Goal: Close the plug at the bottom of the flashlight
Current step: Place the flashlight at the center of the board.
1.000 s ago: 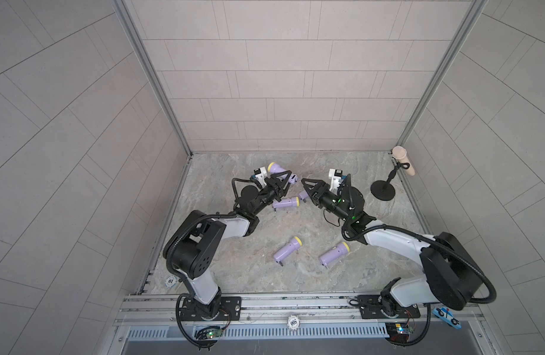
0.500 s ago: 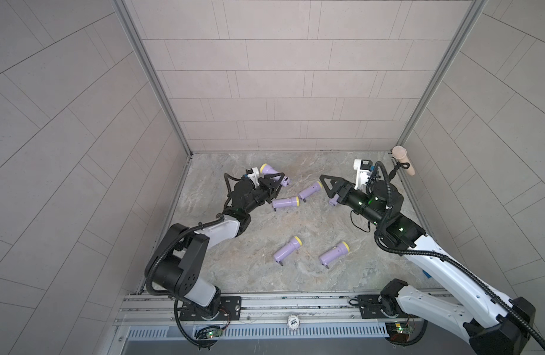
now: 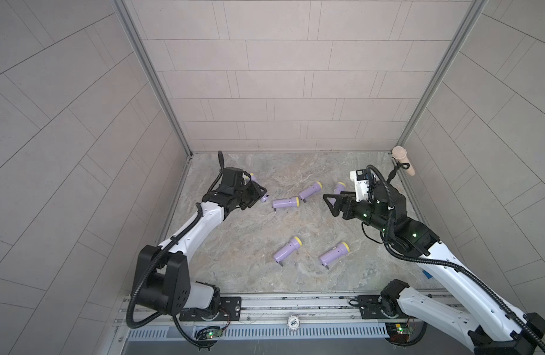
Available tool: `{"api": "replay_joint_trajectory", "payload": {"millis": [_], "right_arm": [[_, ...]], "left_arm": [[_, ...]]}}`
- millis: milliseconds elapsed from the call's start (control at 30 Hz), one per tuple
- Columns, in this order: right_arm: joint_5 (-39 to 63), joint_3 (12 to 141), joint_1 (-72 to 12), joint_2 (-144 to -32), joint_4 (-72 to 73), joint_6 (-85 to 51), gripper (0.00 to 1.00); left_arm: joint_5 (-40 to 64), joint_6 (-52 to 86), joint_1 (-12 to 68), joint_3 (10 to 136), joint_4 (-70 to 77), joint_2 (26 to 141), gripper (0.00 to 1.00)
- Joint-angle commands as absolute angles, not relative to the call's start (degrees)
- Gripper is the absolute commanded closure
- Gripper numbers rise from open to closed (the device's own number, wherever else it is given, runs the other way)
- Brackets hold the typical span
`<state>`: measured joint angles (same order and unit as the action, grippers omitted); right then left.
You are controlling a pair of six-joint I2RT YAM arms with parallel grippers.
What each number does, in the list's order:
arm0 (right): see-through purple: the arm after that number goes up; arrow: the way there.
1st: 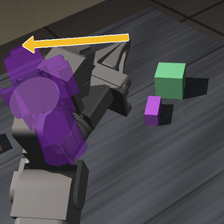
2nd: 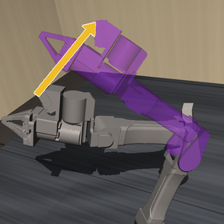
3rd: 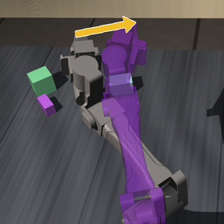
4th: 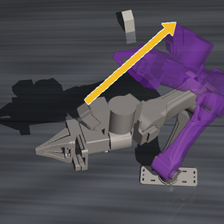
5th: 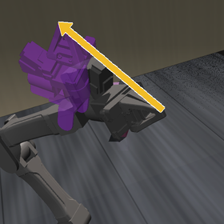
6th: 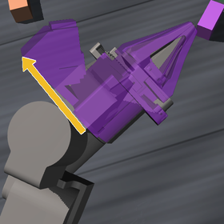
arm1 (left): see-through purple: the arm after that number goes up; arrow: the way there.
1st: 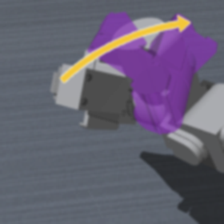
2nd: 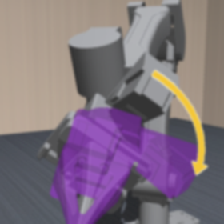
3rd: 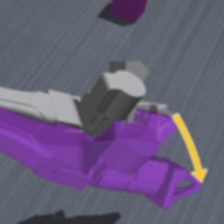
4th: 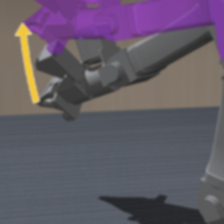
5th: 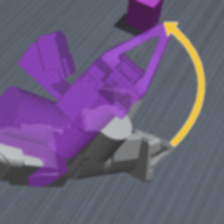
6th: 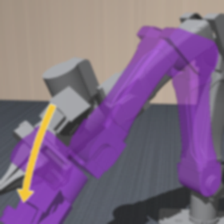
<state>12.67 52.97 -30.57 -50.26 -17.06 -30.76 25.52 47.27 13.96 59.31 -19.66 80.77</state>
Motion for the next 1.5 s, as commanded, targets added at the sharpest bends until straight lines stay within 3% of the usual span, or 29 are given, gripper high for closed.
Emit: {"api": "replay_joint_trajectory", "payload": {"millis": [0,267,700,1467], "right_arm": [[13.14,52.13,-30.34,-48.59,-18.96,-25.55,0.09],[15.29,47.76,-30.93,-47.53,-16.01,-24.07,0.09],[17.73,47.16,-31.09,-48.17,-14.63,-23.64,0.08],[18.33,46.75,-31.53,-48.19,-14.5,-23.6,0.08]], "left_arm": [[20.07,33.29,12.8,65.4,-35.59,84.17,1.0],[7.98,21.44,10.35,77.24,-47.07,94.28,1.0],[0.91,16.17,6.51,87.67,-54.87,112.35,1.0],[-2.72,14.33,6.51,94.04,-57.08,121.72,1.0]]}}
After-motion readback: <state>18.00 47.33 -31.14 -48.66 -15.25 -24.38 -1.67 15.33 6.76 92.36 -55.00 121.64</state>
